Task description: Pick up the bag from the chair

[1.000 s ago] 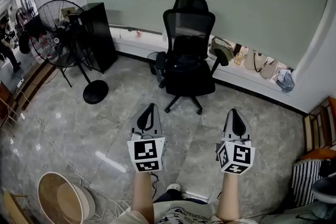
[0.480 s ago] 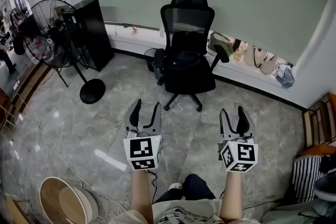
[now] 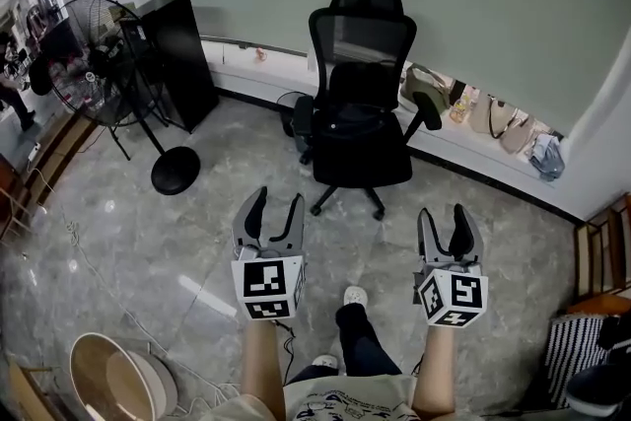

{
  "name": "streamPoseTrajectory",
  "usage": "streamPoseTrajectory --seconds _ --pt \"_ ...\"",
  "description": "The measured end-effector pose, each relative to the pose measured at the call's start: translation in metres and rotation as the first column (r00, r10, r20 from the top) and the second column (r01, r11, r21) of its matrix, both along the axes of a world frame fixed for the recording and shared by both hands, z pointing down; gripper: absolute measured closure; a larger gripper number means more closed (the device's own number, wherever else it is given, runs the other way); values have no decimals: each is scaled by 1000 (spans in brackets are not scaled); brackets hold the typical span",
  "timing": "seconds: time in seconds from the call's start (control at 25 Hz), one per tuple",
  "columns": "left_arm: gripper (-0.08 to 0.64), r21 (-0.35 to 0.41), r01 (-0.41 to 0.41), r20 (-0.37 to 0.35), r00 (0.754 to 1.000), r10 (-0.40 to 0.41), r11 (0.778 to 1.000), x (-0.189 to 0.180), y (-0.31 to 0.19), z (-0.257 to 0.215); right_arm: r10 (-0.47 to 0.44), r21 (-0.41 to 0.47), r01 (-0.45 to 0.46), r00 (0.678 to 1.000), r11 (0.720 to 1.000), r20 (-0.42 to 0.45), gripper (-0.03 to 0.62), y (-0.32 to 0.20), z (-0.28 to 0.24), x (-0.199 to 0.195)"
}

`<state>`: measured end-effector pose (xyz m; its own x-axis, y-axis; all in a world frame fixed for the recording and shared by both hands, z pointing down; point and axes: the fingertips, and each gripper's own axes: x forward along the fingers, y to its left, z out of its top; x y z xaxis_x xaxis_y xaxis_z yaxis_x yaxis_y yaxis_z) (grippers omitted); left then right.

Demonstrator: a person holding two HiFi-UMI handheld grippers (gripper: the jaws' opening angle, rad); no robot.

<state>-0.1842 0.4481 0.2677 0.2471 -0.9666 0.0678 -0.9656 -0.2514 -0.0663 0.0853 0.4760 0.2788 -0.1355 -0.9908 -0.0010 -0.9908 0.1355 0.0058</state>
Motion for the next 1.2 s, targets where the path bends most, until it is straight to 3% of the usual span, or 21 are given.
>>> streamPoseTrajectory --seconds 0.68,1.2 --pt "336 6 99 2 995 -99 995 76 -236 -14 -112 13 113 994 994 -11 305 -267 -17 80" --pt "334 -48 122 9 993 -122 991 82 -346 15 -147 -40 147 989 988 1 304 -384 16 87"
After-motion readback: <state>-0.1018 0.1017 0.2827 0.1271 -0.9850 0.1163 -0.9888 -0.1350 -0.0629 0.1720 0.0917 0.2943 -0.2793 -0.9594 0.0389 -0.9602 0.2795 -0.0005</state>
